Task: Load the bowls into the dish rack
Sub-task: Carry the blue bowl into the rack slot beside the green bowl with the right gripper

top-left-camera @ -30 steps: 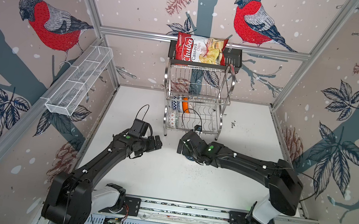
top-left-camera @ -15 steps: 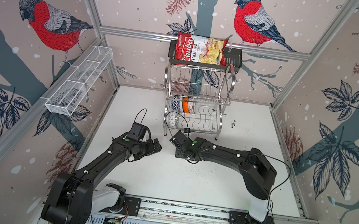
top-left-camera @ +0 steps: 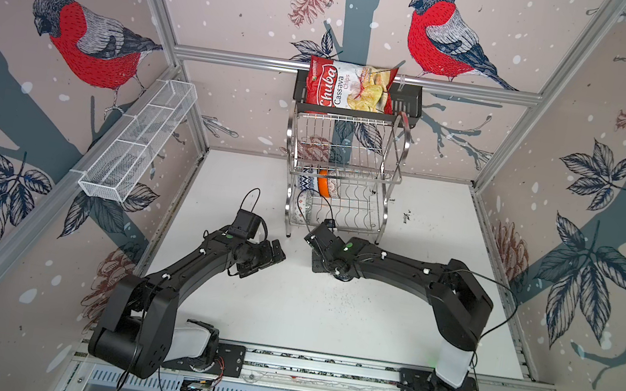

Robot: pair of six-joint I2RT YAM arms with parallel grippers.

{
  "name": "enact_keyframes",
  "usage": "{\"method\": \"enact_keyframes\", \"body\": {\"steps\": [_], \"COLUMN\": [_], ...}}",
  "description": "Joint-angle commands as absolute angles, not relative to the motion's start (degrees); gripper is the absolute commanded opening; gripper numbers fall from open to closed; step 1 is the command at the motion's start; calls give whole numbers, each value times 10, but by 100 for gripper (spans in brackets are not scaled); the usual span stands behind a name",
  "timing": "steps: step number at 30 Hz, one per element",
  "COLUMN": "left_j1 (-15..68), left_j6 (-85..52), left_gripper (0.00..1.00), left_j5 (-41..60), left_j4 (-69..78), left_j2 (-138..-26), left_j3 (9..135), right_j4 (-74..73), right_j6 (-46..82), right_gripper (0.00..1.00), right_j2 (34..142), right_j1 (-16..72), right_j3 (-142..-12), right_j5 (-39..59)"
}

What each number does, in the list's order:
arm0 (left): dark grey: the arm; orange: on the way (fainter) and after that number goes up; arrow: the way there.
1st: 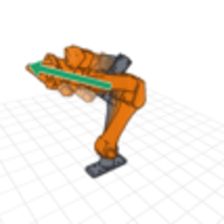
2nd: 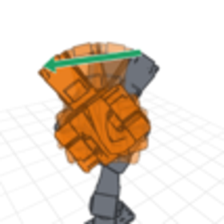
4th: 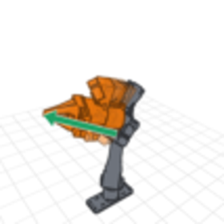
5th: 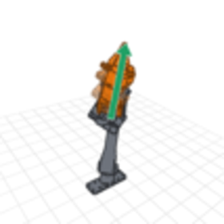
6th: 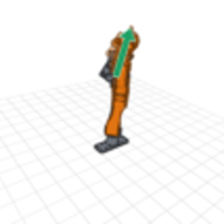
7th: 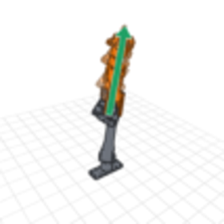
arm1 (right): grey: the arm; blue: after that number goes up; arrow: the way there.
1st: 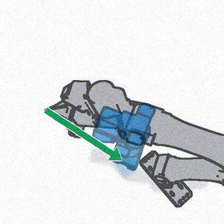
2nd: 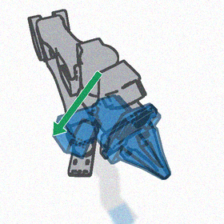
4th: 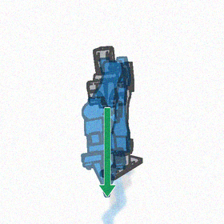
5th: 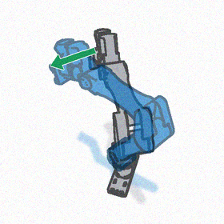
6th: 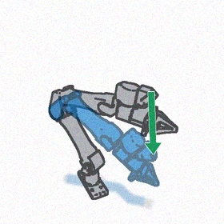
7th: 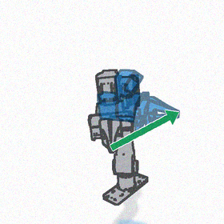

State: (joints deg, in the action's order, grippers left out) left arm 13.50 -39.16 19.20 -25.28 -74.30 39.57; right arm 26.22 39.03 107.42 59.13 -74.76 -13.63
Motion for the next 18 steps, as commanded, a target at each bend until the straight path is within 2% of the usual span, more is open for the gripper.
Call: {"method": "enact_keyframes", "body": {"steps": [1, 9, 18], "left_j1": [134, 135, 138], "left_j6": [-402, -462, -495], "left_gripper": [98, 97, 98], "left_j5": [180, 228, 278], "left_j4": [-244, -168, -78], "left_j2": [-747, -699, -701], "left_j3": [409, 398, 408], "right_j4": [205, -1, -193], "right_j6": [364, 336, 379], "right_gripper": [4, 3, 2], "right_j2": [1041, 910, 829], "right_j1": [578, 514, 449], "right_j3": [-728, -612, -504], "right_j5": [-68, 102, 165]}}
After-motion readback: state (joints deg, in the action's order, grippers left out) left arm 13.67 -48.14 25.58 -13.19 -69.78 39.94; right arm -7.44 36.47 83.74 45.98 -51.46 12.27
